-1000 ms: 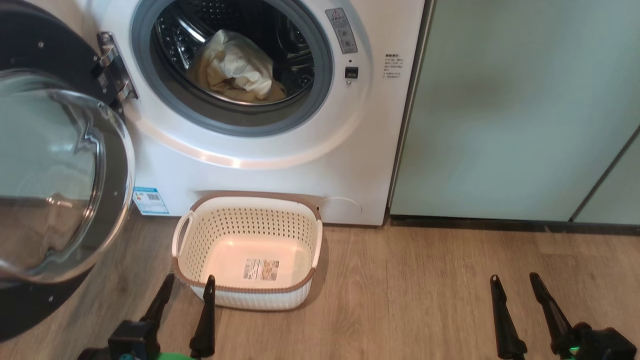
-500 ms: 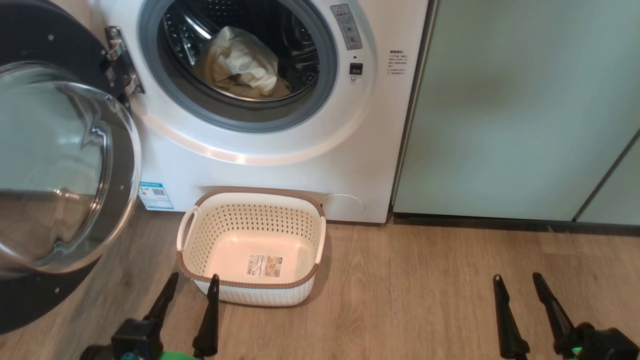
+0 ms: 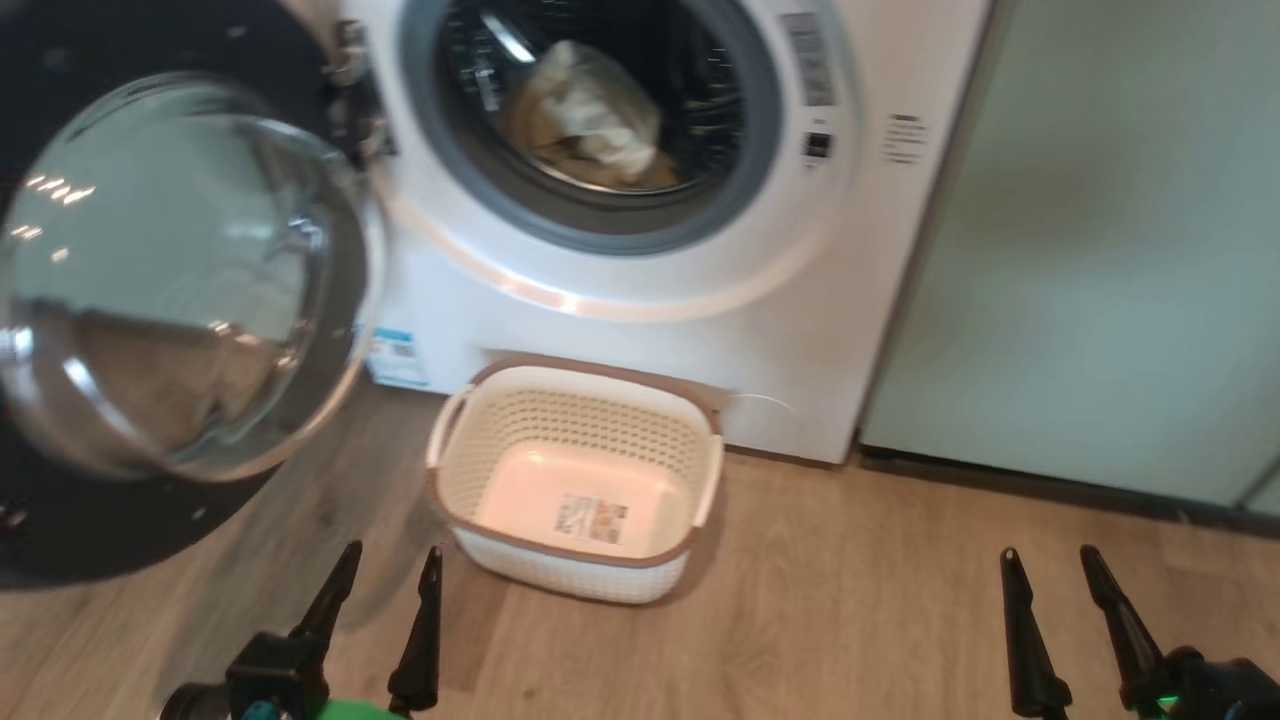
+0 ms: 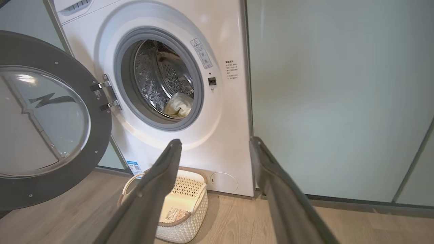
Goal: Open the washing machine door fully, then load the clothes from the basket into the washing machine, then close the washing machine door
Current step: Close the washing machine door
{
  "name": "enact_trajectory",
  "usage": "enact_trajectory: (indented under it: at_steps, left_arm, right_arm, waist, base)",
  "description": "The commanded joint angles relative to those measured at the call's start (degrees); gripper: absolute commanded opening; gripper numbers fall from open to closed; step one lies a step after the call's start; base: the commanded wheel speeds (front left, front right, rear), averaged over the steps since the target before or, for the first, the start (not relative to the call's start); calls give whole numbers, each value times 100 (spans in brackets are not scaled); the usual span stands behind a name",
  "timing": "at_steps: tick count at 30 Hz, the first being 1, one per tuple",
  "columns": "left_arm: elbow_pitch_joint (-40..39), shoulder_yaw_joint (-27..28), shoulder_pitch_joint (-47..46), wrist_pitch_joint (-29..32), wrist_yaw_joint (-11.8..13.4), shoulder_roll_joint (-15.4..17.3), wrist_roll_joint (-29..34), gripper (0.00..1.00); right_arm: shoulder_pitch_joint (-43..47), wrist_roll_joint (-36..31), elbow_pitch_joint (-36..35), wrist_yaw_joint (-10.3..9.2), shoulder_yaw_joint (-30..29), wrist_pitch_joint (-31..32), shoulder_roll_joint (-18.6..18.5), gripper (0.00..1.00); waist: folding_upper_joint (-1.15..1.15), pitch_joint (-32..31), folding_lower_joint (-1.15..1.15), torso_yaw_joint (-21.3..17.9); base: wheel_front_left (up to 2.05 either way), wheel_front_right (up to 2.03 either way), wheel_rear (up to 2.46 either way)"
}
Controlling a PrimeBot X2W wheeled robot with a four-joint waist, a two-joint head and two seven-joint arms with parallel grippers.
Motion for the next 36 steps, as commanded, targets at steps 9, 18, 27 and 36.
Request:
enact_trajectory:
  at_steps: [9, 18, 27, 36]
  left_arm:
    - [-149, 214, -340, -33, -19, 165, -30, 100]
    - [-208, 207, -322, 9, -10, 231, -30, 100]
    - [-262, 221, -256, 35, 36, 266, -47, 100]
    - [-300, 233, -221, 36, 85, 272, -70, 73]
  right_arm:
    - [-152, -20, -179, -16, 142, -36, -79, 100]
    - [-183, 51, -128, -16, 240, -37, -79, 100]
    - [-203, 97, -100, -16, 315, -37, -79, 100]
    - [-222, 99, -92, -16, 375, -38, -79, 100]
  waist:
    - [0, -117, 0, 1403]
    - [0, -198, 0, 2104]
    - [0, -247, 0, 2337]
    - [0, -251, 0, 2326]
  base:
    - [0, 0, 0]
    - [0, 0, 0]
    - [0, 0, 0]
    - [0, 0, 0]
